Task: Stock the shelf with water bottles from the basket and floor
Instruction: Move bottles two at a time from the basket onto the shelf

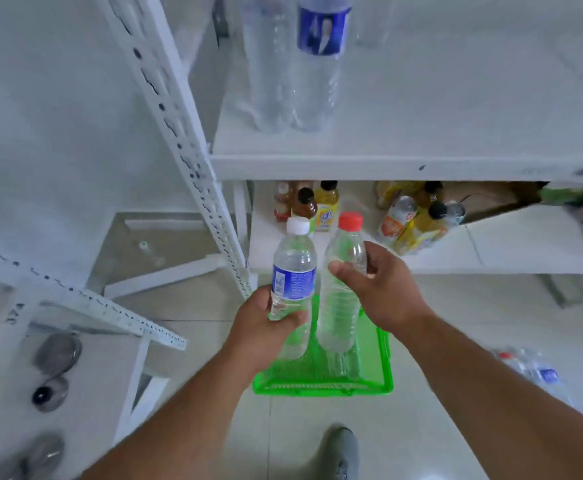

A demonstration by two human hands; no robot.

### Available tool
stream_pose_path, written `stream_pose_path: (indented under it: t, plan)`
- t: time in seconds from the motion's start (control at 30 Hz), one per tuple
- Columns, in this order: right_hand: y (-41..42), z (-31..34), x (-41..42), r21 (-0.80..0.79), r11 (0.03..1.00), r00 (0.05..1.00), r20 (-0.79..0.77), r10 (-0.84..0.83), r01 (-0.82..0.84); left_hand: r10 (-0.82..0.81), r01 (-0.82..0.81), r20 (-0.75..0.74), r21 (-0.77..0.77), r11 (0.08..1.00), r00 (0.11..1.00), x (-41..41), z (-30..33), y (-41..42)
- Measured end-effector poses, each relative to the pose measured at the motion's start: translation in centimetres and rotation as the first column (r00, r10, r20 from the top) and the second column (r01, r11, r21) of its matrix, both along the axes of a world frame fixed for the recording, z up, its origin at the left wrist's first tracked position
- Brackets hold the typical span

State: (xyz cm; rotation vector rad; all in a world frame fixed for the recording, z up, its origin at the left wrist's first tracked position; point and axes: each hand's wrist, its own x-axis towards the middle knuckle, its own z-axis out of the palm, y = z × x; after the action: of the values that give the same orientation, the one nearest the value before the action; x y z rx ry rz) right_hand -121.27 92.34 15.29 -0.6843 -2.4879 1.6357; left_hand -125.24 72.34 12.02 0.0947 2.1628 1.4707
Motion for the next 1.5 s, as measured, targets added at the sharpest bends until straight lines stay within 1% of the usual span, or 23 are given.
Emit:
stream_pose_path:
  t: [0.13,0.27,0.4,0.53,0.67,0.9,1.23,1.5]
  plan:
    - [-1.8,11.0,4.0,0.059,0.997,0.995,-0.09,-0.036,0.041,-0.042,0.046,-0.094,0.044,0.998,0.995,2.7,10.1,-2.3]
    - [-3.3,19.5,7.4,0.115,0.989,0.981,-0.178,-0.072,0.093,-0.076,0.094,-0.19,0.086,0.992,0.979,5.5,17.6,-3.5]
    - [-4.2,25.8,10.2,0.144,0.98,0.961,-0.261,-0.094,0.135,-0.082,0.114,-0.255,0.113,0.987,0.963,7.4,22.8,-3.8]
    - [-4.3,29.6,12.1,0.167,0.972,0.943,-0.316,-0.107,0.166,-0.049,0.089,-0.256,0.146,0.985,0.965,9.1,26.4,-3.6]
    - [-3.1,31.3,13.9,0.189,0.967,0.938,-0.334,-0.099,0.169,-0.023,0.077,-0.32,0.158,0.985,0.947,10.3,28.5,-2.6]
    - [1.3,32.9,16.1,0.194,0.974,0.941,-0.334,-0.05,0.121,-0.011,0.083,-0.333,0.201,0.976,0.943,12.8,30.6,1.4]
    - [10.7,33.2,16.7,0.191,0.981,0.941,-0.335,0.041,0.025,0.091,-0.025,-0.331,0.2,0.98,0.939,15.7,30.4,10.2]
    - [15.5,32.1,14.9,0.213,0.977,0.95,-0.301,0.085,-0.02,0.136,-0.084,-0.315,0.172,0.982,0.94,15.0,29.9,14.4]
